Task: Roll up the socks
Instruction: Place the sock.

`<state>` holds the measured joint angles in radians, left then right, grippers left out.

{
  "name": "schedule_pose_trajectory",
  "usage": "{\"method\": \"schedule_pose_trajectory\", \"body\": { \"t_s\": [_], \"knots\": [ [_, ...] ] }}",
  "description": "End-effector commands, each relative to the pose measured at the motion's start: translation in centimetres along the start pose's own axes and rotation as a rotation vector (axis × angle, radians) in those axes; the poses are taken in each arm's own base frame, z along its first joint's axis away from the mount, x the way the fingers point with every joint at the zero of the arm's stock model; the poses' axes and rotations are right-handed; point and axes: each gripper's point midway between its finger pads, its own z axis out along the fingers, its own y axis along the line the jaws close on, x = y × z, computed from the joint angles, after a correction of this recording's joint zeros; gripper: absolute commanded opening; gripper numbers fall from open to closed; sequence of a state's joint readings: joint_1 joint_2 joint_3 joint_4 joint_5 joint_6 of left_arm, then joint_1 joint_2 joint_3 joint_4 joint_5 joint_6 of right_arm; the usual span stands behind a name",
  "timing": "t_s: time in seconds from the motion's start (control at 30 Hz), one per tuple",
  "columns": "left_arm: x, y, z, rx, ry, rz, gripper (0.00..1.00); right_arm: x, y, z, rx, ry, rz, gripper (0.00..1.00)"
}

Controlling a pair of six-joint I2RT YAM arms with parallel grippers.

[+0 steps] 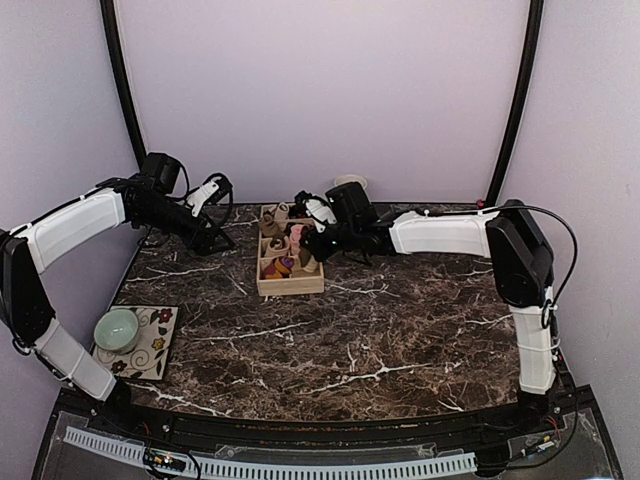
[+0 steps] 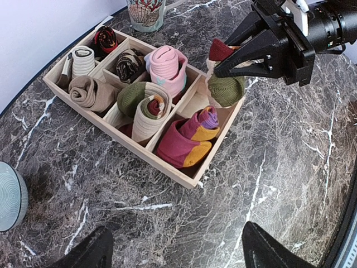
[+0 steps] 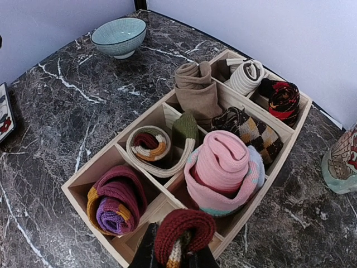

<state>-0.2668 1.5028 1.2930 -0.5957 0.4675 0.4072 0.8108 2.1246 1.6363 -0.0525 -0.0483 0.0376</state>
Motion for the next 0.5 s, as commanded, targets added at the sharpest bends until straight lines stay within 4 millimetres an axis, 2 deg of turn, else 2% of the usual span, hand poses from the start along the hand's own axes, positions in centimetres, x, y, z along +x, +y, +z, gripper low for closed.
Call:
{"method": "schedule_pose_trajectory", "body": {
  "t_s": [0.0, 0.1, 0.23, 0.47],
  "knots": [
    [-0.5, -0.1, -1.1, -0.020, -0.035, 0.007, 0.82, -1.2, 0.0, 0.4, -0.001, -0.074, -0.017, 0.00],
    [-0.5, -0.1, -1.2, -0.018, -0.035, 0.006, 0.82, -1.0, 0.0, 1.0, -0.004, -0.087, -0.017, 0.00],
    [-0.8, 0.2, -1.6, -0.044, -0.047, 0.006, 0.82, 0.7, 0.0, 2.6, -0.009, -0.042, -0.011, 0.00],
    [-1.3, 0.9, -2.6, -0.066, -0.068, -0.013, 0.83, 3.2, -0.4, 4.1, 0.016, 0.033, -0.017, 0.00]
  ]
}}
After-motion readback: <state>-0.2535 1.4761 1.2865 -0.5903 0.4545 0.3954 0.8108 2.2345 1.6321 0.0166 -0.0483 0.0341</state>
